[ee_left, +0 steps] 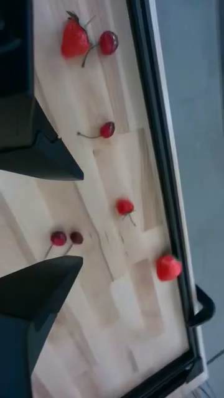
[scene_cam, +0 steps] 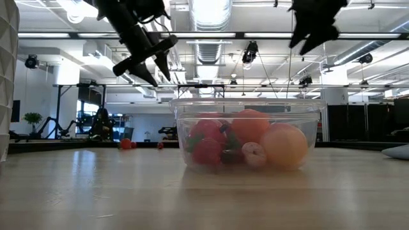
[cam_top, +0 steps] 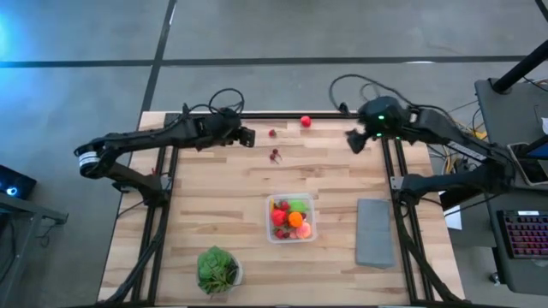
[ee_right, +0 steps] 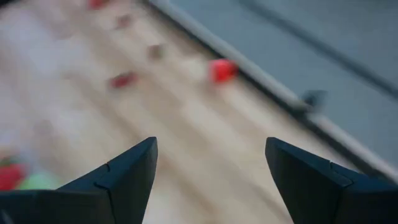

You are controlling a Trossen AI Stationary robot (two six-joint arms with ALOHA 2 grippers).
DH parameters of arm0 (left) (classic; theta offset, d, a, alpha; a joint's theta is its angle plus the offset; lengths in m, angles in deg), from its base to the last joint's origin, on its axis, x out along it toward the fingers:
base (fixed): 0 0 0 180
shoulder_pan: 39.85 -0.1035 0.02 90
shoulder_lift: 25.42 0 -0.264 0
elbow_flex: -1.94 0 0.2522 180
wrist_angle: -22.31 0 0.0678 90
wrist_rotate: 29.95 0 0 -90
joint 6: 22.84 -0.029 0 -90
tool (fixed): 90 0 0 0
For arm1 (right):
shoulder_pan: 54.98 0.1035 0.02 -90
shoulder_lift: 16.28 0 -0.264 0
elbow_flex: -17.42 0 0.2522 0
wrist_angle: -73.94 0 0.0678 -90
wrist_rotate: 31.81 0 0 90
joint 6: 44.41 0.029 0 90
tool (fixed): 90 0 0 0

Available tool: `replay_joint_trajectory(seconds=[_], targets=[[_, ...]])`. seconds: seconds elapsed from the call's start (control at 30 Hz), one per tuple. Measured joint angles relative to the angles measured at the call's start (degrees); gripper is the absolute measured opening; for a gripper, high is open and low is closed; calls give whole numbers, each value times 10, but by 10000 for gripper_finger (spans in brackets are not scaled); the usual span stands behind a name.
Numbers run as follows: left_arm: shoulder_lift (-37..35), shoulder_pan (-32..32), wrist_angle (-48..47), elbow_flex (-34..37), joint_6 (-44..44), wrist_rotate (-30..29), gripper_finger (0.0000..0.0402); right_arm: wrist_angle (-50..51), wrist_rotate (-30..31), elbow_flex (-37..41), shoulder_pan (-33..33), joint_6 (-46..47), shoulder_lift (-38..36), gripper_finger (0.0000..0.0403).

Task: Pick and placing Produce into tupperware
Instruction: Put the red strawberry into the transparent bin

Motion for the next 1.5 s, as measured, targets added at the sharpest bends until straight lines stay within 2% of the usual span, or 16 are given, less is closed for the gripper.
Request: replay_joint_trajectory(seconds=[0.07, 0.3, 0.43, 0.6, 0.77, 0.93, 1.1, 1.2, 1.5], targets=[[3, -9, 0, 0, 1, 1, 194, -18, -35, 3, 0, 8, 32, 290], [25, -16, -27, 0, 22, 84, 194, -21, -36, -7, -52, 31, 169, 290], [38, -16, -54, 1, 22, 84, 194, -46, -37, -29, -91, 30, 252, 290], [58, -17, -44, 4, -11, 72, 194, -58, -74, -79, -116, -8, 339, 290], [80, -22, -45, 4, -72, 62, 194, -86, -71, -140, -115, -20, 395, 290], [94, -33, -30, 4, -104, 59, 194, -87, -30, -211, -116, -19, 436, 290], [104, -53, 9, 4, -115, 60, 194, -98, -36, -269, -123, 28, 481, 290], [105, -64, 33, 4, -121, 62, 194, -79, -39, -292, -130, 48, 518, 290], [102, -81, 61, 3, -118, 66, 194, 73, -66, -386, -151, 96, 628, 290]])
